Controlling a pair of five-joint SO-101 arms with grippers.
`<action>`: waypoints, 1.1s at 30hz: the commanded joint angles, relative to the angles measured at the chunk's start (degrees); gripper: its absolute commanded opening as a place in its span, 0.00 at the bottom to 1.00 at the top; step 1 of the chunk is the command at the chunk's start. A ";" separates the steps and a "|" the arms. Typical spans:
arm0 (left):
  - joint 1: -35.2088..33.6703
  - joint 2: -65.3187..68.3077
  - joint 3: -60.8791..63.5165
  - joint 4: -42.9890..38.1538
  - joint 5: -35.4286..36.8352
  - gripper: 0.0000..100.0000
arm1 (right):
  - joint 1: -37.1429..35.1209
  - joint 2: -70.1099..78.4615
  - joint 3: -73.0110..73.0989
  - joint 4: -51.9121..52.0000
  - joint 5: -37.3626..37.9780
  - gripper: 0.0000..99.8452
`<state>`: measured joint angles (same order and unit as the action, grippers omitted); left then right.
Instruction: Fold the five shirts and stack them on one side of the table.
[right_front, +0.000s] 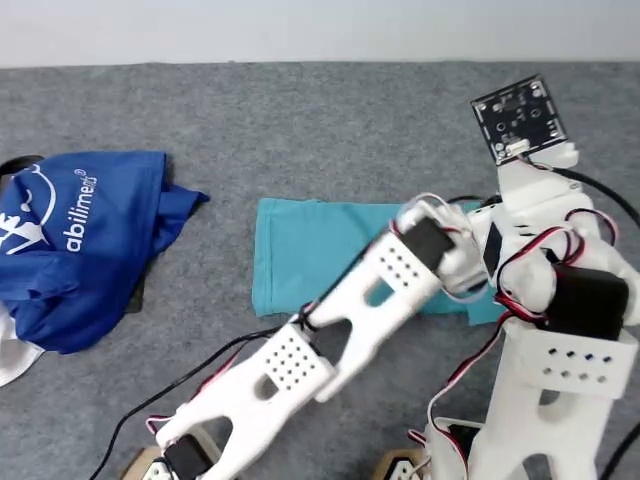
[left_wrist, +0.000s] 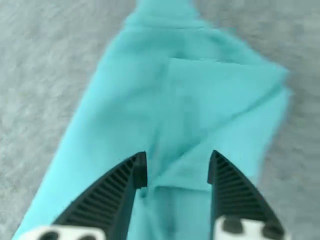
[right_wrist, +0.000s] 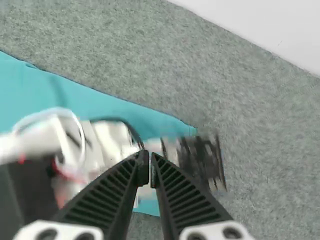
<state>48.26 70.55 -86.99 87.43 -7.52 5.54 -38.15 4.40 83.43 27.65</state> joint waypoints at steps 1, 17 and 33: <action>4.13 -5.54 -2.68 3.69 -1.93 0.20 | -0.48 -1.10 -1.23 -1.63 -0.53 0.01; 5.10 5.45 -0.40 -3.16 -6.15 0.20 | -0.48 -1.10 -1.14 -1.54 -0.53 0.01; -0.70 3.60 -1.45 -21.98 -8.00 0.13 | -0.48 -1.10 -0.97 -1.45 -0.53 0.01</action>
<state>48.70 77.41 -86.81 67.82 -14.81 5.45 -38.15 4.40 82.55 27.65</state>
